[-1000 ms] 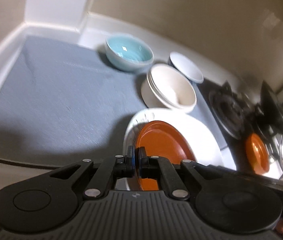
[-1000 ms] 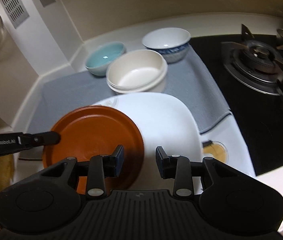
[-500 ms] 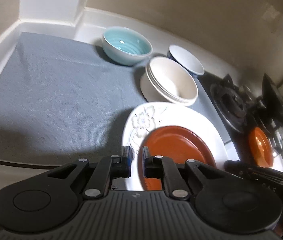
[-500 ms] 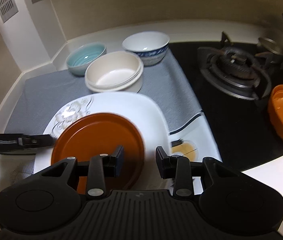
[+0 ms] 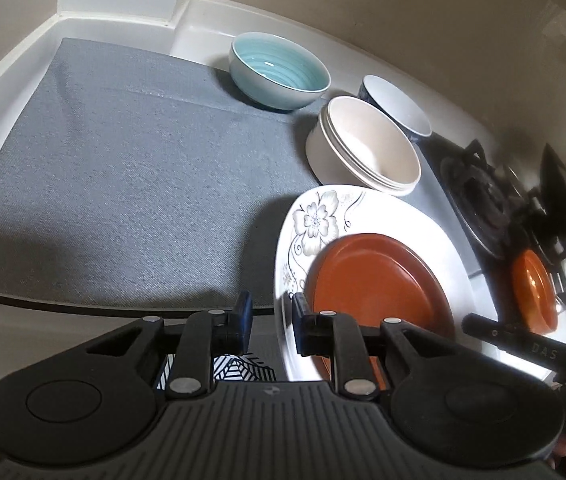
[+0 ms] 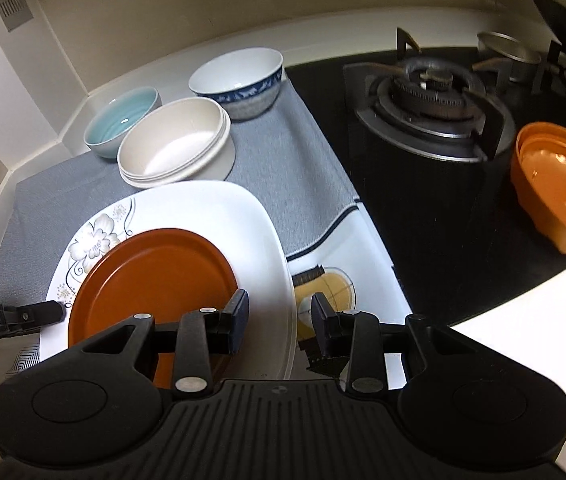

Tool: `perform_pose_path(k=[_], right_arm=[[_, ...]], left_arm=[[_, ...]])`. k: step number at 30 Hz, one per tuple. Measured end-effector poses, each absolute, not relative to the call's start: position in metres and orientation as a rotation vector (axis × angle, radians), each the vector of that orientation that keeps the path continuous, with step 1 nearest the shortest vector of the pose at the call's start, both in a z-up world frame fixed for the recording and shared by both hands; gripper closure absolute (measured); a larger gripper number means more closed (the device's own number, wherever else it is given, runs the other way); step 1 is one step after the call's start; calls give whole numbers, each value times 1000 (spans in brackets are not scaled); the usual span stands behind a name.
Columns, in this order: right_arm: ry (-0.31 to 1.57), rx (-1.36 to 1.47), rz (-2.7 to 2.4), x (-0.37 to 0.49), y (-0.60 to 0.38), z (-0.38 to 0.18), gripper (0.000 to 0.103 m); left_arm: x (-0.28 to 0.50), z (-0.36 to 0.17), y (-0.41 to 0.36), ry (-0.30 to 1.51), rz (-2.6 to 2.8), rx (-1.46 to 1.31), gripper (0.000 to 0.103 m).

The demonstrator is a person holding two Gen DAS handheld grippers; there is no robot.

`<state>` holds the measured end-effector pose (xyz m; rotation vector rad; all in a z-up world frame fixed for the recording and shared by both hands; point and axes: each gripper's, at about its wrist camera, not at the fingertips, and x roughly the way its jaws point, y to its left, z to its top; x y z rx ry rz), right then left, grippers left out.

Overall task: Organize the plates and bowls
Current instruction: 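Lift the brown plate with the left gripper over the stacked white plates, then lower the brown plate onto the flower plate with the left gripper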

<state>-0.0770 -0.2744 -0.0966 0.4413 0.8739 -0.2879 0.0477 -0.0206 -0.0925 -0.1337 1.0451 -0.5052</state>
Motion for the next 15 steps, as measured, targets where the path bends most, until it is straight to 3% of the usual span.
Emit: perform_pose_path(k=[15], right_arm=[[902,464,-277,-75,-275,-104,66]], left_arm=[[49,-100,-24,1094,-513,-160,81]])
